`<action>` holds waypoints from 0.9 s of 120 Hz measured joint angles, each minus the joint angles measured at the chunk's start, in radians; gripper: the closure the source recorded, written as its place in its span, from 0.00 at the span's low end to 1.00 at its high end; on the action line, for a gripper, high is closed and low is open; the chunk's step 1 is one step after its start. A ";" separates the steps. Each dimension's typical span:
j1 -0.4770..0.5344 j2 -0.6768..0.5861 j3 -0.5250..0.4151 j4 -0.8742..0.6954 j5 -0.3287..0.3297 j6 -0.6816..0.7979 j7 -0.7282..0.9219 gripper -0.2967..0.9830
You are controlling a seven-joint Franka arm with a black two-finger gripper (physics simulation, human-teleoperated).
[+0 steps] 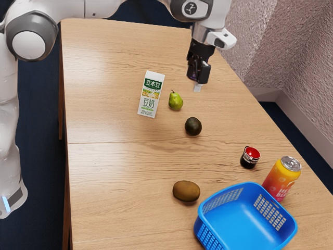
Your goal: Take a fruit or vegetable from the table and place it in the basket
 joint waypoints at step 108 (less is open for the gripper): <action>0.004 -0.011 -0.277 -0.123 0.012 0.039 0.171 0.23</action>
